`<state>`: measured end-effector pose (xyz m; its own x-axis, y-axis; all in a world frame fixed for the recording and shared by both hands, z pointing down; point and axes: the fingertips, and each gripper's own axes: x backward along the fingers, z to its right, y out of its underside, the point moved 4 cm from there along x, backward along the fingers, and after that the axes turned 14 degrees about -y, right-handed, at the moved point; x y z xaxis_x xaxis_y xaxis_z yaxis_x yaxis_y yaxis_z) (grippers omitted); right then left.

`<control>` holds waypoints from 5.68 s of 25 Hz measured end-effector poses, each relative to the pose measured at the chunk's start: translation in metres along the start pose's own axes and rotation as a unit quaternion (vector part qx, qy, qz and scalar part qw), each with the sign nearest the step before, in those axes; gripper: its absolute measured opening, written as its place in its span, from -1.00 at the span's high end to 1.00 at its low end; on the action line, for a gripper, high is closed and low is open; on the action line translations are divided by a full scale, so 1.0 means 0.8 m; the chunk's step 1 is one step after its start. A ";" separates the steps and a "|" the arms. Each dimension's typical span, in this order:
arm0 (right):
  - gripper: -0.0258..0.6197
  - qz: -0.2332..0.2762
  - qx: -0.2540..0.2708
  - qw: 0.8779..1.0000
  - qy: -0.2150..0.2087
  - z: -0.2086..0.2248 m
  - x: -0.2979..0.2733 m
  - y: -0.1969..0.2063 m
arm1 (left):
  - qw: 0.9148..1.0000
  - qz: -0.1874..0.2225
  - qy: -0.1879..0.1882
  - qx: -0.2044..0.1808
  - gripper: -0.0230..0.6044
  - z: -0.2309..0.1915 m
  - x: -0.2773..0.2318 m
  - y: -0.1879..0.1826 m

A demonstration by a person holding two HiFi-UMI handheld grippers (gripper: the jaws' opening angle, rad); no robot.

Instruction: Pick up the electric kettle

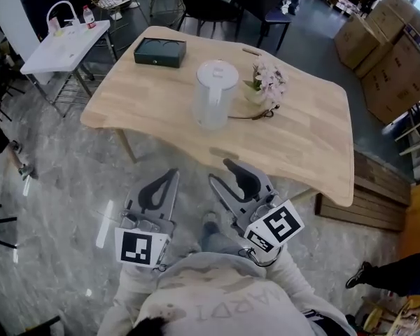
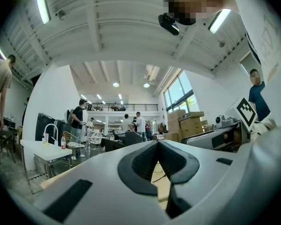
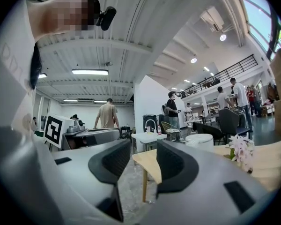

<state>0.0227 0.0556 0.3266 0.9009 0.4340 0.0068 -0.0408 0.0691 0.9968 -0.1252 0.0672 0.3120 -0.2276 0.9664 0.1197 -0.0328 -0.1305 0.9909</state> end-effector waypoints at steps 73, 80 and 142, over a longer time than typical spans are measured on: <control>0.19 -0.126 -0.094 0.987 -0.037 0.270 -0.169 0.130 | 0.999 -0.044 0.012 -0.023 0.93 -0.090 -0.278 0.054; 0.19 -0.131 -0.091 0.986 -0.047 0.268 -0.176 0.131 | 0.999 -0.047 0.010 -0.023 0.93 -0.093 -0.282 0.054; 0.53 -0.166 -0.066 0.984 0.021 0.272 -0.221 0.144 | 0.998 -0.047 0.010 -0.030 0.93 -0.119 -0.284 0.057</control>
<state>-0.0474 -0.2087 0.4573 0.8553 0.4043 -0.3240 0.1953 0.3278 0.9244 -0.1676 -0.1791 0.3241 -0.2398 0.9705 0.0247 -0.1132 -0.0533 0.9921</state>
